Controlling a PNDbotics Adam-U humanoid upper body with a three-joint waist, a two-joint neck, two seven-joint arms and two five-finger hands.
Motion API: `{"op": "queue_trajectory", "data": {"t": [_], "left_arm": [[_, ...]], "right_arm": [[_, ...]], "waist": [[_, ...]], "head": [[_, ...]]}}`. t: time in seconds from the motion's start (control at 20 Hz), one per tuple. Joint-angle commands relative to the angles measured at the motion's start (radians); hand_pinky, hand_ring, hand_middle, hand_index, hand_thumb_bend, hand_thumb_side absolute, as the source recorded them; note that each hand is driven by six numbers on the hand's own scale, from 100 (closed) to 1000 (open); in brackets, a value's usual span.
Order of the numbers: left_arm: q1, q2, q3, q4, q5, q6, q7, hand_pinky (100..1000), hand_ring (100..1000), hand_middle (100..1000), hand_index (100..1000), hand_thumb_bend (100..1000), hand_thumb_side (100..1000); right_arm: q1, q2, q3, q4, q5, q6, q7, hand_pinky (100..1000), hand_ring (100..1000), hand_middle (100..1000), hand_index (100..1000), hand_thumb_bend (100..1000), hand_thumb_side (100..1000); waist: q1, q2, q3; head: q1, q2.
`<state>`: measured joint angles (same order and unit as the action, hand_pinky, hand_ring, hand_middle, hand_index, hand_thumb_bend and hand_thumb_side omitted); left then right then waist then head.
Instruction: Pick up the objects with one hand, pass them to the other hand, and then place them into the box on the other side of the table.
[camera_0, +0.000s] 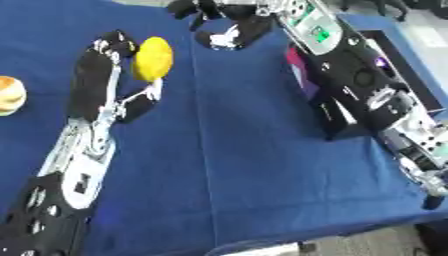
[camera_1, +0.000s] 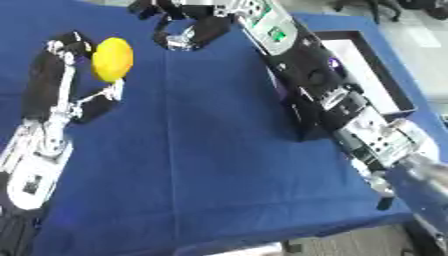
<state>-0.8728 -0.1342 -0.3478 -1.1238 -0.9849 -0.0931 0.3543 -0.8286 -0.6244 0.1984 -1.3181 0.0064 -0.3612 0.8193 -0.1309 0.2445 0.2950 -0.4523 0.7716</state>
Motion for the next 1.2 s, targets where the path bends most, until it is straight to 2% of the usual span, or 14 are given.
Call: {"op": "queue_trajectory", "data": {"t": [0.05,0.1,0.6,0.9,1.2], "left_arm": [[-0.025,-0.018,0.004,-0.013,-0.013,-0.005,0.014,715,553,526,500,100,100],[-0.025,-0.018,0.003,-0.014,-0.016,-0.006,0.015,715,554,527,501,100,100],[-0.026,-0.024,-0.011,-0.012,-0.016,-0.021,0.012,716,553,526,503,100,100],[-0.028,-0.03,-0.015,-0.019,-0.011,-0.022,0.011,716,553,526,503,100,100],[-0.03,-0.032,-0.018,-0.023,-0.015,-0.024,0.011,716,554,527,504,100,100]], "right_arm": [[-0.023,-0.014,-0.004,-0.011,0.025,-0.054,0.076,859,1000,1000,1000,100,598],[-0.023,-0.013,-0.002,-0.009,0.031,-0.05,0.078,859,1000,1000,1000,100,638],[-0.031,-0.007,0.017,0.001,0.062,-0.045,0.088,862,1000,1000,1000,100,721],[-0.035,0.0,0.036,0.01,0.07,-0.036,0.088,863,1000,1000,1000,100,824],[-0.038,0.007,0.048,0.006,0.078,-0.03,0.088,866,1000,1000,1000,100,846]], "waist": [[-0.013,0.001,-0.002],[-0.015,0.002,-0.001],[-0.018,0.004,0.01],[-0.023,0.008,0.016],[-0.024,0.009,0.018]], "head": [[-0.007,-0.002],[-0.009,-0.002],[-0.017,-0.002],[-0.024,-0.002],[-0.029,-0.002]]}}
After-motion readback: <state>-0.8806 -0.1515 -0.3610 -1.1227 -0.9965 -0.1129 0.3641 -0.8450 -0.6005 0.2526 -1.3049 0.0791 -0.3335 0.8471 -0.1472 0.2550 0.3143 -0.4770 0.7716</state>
